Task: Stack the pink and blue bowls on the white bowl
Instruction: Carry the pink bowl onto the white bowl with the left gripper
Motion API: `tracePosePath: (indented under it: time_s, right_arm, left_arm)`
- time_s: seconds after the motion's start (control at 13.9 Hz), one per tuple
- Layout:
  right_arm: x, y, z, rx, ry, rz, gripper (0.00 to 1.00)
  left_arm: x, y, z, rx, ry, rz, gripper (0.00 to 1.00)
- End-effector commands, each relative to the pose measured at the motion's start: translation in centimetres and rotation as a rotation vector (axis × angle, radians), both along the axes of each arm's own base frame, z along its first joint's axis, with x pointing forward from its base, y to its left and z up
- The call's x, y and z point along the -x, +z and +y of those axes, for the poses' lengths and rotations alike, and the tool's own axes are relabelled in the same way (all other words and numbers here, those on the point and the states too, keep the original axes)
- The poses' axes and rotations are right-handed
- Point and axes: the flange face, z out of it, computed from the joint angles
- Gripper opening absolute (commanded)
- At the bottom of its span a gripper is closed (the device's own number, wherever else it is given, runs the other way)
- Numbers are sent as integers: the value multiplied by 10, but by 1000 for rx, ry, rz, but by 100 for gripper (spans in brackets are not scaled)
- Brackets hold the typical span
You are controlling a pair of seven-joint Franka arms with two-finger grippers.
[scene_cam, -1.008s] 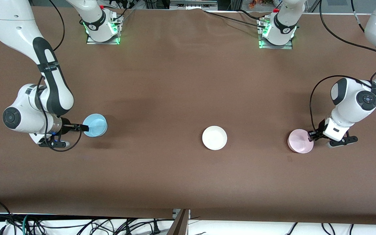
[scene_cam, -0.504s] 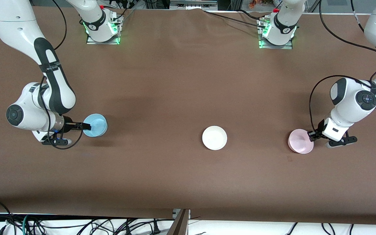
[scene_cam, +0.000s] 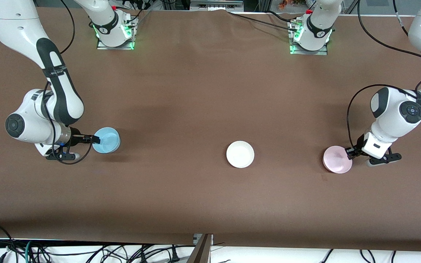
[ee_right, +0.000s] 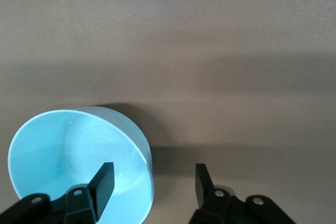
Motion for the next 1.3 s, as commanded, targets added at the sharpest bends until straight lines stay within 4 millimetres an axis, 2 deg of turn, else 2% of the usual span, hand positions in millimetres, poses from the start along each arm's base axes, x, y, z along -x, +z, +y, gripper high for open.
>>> tracePosePath:
  time_s: [0.0,0.22,0.36,0.72,1.01,1.15,1.22]
  right_arm:
    - [8,4,0,-25,1,-7,64]
    - [9,4,0,-25,2,-6,56]
    - [9,4,1,-26,3,-4,50]
    - [9,3,4,-29,8,0,37]
    - [9,3,11,-35,32,-1,7]
    - [8,5,12,-40,67,-7,0]
    - [7,5,12,-43,81,-11,0]
  left_arm:
    - [-16,34,-13,7,2,-26,0]
    - [-32,69,-35,63,32,3,0]
    - [-34,80,-55,86,46,6,0]
    - [-30,90,-135,158,159,19,0]
    - [-18,93,-217,182,239,37,0]
    - [-10,96,-250,191,272,41,0]
    - [-6,96,-265,198,290,46,0]
